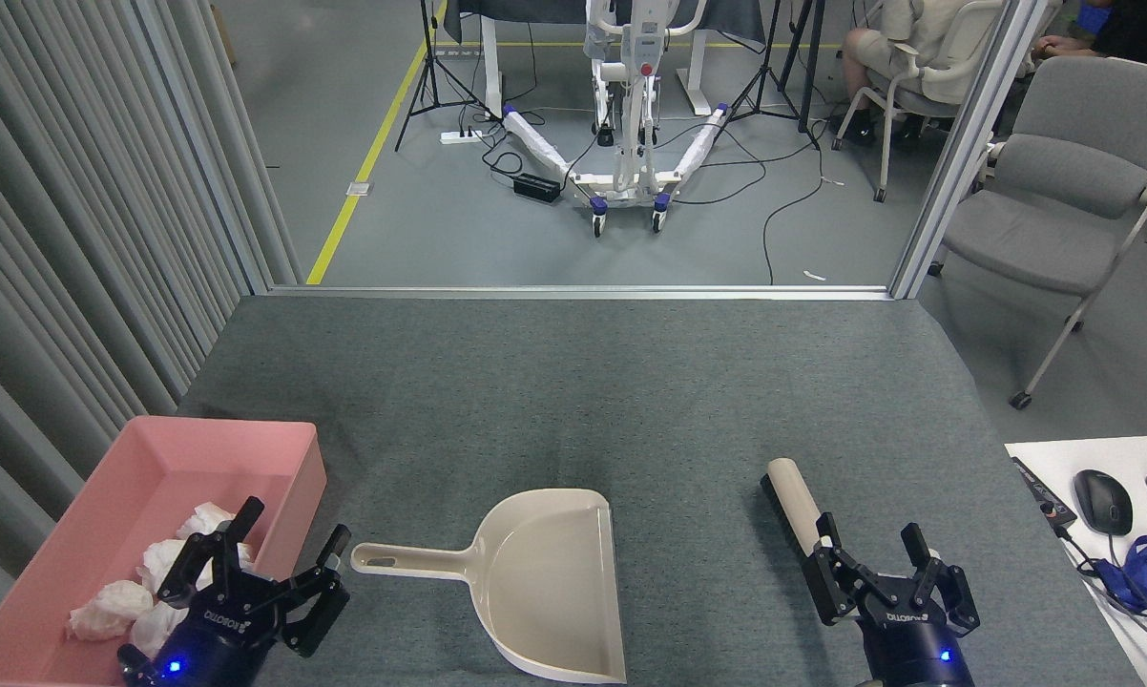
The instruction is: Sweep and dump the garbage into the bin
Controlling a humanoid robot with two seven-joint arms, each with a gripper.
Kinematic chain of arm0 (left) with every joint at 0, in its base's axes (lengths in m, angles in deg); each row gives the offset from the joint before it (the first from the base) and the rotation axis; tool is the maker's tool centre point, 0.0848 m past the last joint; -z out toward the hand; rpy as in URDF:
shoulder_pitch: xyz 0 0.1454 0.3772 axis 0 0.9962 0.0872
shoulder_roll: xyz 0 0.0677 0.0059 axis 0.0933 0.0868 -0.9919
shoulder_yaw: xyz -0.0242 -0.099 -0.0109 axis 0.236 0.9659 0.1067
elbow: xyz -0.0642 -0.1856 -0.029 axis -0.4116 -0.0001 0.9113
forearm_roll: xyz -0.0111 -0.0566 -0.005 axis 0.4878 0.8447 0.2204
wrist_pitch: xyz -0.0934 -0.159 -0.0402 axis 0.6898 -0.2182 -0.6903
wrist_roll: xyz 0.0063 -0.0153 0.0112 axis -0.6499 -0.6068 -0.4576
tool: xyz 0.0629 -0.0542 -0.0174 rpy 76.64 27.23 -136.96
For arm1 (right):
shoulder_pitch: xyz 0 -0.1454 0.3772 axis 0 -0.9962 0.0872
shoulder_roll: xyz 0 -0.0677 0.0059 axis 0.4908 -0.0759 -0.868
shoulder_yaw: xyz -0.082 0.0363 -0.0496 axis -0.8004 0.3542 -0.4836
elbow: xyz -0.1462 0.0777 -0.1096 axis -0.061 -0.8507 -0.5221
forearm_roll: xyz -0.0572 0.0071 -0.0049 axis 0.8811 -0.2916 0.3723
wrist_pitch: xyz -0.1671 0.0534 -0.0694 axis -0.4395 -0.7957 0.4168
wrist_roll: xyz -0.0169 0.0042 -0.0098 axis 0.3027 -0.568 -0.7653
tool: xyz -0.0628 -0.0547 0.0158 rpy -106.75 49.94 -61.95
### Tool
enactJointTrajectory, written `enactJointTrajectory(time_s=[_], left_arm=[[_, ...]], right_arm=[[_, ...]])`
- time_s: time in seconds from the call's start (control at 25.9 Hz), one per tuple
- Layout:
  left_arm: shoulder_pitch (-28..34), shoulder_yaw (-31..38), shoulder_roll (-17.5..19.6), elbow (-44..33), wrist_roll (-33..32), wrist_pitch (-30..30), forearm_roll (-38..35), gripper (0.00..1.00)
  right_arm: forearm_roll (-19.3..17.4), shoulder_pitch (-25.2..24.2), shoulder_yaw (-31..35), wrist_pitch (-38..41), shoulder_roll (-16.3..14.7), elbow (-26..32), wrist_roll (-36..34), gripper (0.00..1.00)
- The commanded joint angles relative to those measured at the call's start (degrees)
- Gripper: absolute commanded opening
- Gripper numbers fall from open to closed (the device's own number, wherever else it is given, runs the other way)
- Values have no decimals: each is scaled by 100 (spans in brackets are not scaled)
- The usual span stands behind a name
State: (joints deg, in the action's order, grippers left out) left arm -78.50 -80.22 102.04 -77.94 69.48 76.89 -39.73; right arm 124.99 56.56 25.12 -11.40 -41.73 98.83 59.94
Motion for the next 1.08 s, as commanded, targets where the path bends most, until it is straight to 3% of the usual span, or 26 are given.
enactJointTrajectory(time_s=[0.0, 0.15, 0.35, 0.5, 0.85, 1.04], left_arm=[[203, 222, 114, -59, 18, 242, 17, 99], [502, 706, -404, -77, -141, 585, 8, 99], [519, 873, -387, -130, -729, 594, 17, 99], [519, 1066, -598, -112, -738, 629, 8, 99], [300, 1066, -571, -68, -782, 647, -10, 99], [-8, 1057, -545, 319, -782, 638, -10, 99]], right_arm=[[0, 9, 3, 3, 1, 0, -23, 98], [0, 18, 4, 11, 1, 0, -23, 98], [9, 18, 4, 11, 54, 0, -23, 98], [9, 9, -5, 11, 54, 0, -23, 98], [26, -52, -5, 143, 63, 9, -31, 98], [44, -184, 4, 152, 98, 150, -31, 98]])
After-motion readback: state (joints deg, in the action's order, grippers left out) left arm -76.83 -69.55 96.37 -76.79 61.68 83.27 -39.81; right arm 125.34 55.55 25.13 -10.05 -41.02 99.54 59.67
